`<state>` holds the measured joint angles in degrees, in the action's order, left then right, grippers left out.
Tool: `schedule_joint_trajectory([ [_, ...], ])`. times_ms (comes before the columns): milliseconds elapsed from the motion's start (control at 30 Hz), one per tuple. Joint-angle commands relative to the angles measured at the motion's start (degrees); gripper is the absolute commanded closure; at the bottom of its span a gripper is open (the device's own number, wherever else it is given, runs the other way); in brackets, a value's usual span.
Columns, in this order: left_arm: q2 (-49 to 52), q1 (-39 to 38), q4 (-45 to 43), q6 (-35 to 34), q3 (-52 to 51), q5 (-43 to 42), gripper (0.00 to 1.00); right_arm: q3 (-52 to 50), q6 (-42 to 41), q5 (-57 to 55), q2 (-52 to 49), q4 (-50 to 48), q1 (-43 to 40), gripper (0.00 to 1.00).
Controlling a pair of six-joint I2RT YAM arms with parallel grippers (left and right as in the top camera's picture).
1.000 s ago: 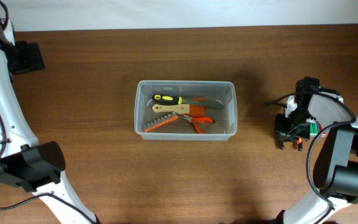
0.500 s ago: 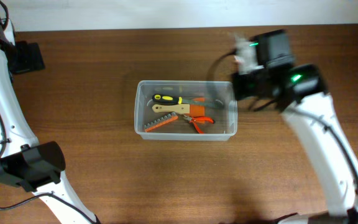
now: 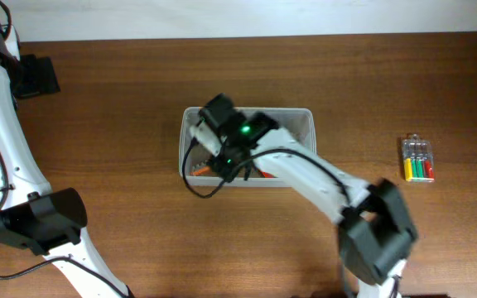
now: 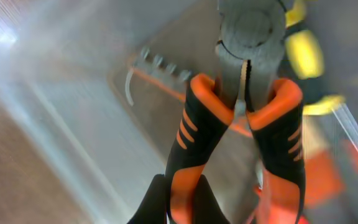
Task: Pack container
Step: 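Place the orange-black pliers into the box with the right gripper, then move the right gripper to the clear screwdriver case and grasp it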
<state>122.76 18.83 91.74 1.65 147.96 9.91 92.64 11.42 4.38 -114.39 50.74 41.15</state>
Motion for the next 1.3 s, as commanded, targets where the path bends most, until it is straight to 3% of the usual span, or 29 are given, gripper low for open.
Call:
schedule_joint_trajectory([
  [0,-0.20,0.35,0.09,-0.83,0.15,0.02,0.01,0.15,1.88,-0.52,-1.44,-0.68,0.46,0.96],
  [67,-0.20,0.35,0.09,-0.83,0.15,0.02,0.01,0.15,1.88,-0.52,-1.66,-0.61,0.17,0.50],
  [100,-0.20,0.35,0.09,-0.83,0.15,0.02,0.01,0.17,1.88,-0.55,-1.60,-0.59,0.07,0.41],
  [367,-0.20,0.35,0.09,-0.83,0.15,0.02,0.01,5.68,-1.97,-16.28,5.55,7.78,-3.02,0.30],
  [567,-0.20,0.35,0.09,-0.83,0.15,0.02,0.01,10.23,-6.16,-28.68,15.50,14.01,-11.65,0.12],
  [800,-0.20,0.35,0.09,-0.81,0.15,0.02,0.01,9.99,-12.02,-25.66,20.65,19.50,-33.64,0.06],
  [967,-0.20,0.35,0.09,-0.83,0.15,0.02,0.01,5.11,-12.83,-10.69,17.55,20.20,-49.83,0.06],
  [1267,-0.20,0.35,0.09,-0.83,0.15,0.02,0.01,-1.14,-10.75,-6.27,7.30,15.89,-64.48,0.01],
])
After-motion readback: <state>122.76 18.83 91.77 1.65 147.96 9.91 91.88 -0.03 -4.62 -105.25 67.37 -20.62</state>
